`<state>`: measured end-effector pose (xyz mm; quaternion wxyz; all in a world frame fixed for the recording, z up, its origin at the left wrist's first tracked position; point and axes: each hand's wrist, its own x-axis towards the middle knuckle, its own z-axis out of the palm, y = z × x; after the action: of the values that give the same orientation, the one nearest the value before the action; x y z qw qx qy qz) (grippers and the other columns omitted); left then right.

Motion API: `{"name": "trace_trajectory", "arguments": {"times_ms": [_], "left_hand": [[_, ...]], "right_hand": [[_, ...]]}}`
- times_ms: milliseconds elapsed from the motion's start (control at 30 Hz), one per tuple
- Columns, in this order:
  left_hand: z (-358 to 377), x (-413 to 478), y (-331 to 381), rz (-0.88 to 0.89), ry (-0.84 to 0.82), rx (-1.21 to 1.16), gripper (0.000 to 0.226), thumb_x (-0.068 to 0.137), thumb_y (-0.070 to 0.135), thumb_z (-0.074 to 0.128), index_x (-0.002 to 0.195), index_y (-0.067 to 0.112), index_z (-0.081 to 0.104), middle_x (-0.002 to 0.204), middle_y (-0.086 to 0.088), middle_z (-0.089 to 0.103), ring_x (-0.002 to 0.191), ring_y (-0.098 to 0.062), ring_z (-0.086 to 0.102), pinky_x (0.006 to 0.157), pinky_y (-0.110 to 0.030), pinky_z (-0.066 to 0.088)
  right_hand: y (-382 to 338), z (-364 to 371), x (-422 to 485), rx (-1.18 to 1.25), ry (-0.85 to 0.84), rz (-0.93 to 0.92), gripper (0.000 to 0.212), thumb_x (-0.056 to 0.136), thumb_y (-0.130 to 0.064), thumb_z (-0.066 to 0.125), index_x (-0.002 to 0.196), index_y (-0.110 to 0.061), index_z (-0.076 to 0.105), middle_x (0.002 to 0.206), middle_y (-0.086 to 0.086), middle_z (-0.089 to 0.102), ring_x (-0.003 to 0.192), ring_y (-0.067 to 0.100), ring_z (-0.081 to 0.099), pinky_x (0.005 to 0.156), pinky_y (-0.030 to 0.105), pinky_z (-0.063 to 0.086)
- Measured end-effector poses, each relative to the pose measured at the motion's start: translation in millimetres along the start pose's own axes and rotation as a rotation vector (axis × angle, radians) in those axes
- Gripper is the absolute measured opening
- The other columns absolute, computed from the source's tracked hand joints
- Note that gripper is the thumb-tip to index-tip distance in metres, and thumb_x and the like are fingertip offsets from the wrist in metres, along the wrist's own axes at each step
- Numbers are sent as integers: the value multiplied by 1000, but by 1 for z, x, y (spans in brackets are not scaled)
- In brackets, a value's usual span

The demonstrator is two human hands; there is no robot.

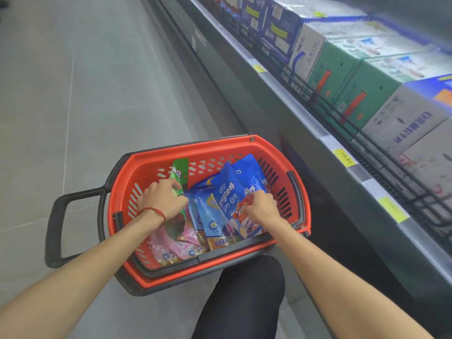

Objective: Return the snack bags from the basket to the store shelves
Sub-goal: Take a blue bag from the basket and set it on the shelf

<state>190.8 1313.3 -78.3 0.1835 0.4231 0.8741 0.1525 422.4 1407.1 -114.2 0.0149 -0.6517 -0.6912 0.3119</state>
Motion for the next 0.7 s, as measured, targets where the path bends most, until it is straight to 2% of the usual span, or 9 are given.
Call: {"name": "trace_trajectory", "arguments": {"times_ms": [100,167,333,400,467,533,600,667,700], "left_hand": [[-11,-2,22,119,111,14,47,63,39,67,109,43,63,104,-6,72,99,-35,66,77,-36,50],[-21,-5,41,171,156,-42,47,61,39,66,107,45,61,99,-5,73,96,-34,66,74,-35,49],[-37,-14,97,292,183,-248,50,61,36,65,111,43,62,98,-1,74,96,-31,66,73,-33,50],[-42,-18,120,343,193,-300,54,60,38,61,114,42,61,87,-2,71,88,-33,65,69,-32,48],[-47,-24,143,402,207,-359,56,61,35,60,116,42,60,73,-1,64,77,-34,61,67,-32,45],[-51,-32,169,462,210,-437,56,62,30,61,117,42,60,69,0,64,64,-29,57,67,-33,48],[-55,-38,193,519,215,-518,57,65,20,63,117,41,59,68,-3,66,55,-24,54,67,-34,52],[-59,-46,220,599,205,-586,58,67,12,65,118,39,59,69,-6,65,53,-23,51,69,-35,54],[-60,-51,236,656,194,-623,58,68,10,66,119,38,60,73,-4,67,53,-18,51,71,-31,55]], "right_hand": [[11,-15,-1,60,34,9,20,96,-30,62,99,-10,63,114,16,67,111,39,61,80,38,43],[17,-27,-4,113,91,-1,24,98,-32,59,102,-9,64,115,16,67,113,41,59,81,39,42],[22,-60,-21,243,344,-119,24,100,-29,58,104,-10,72,106,13,75,105,39,64,79,40,45],[23,-76,-31,325,442,-140,22,101,-29,57,104,-14,73,103,6,76,100,33,67,79,38,46],[25,-93,-44,457,524,-163,21,101,-27,57,103,-19,75,94,-6,77,89,18,72,78,32,53],[31,-113,-58,543,598,-192,20,101,-25,56,102,-21,76,89,-11,77,82,9,73,75,29,57],[38,-133,-70,574,653,-239,20,103,-23,55,101,-18,75,88,-9,77,78,12,73,73,37,58],[48,-154,-82,584,750,-266,20,104,-20,55,100,-12,73,87,-5,78,77,16,73,70,39,56],[56,-168,-89,601,814,-261,20,104,-18,55,100,-10,73,87,-4,77,77,16,72,68,38,55]]}}
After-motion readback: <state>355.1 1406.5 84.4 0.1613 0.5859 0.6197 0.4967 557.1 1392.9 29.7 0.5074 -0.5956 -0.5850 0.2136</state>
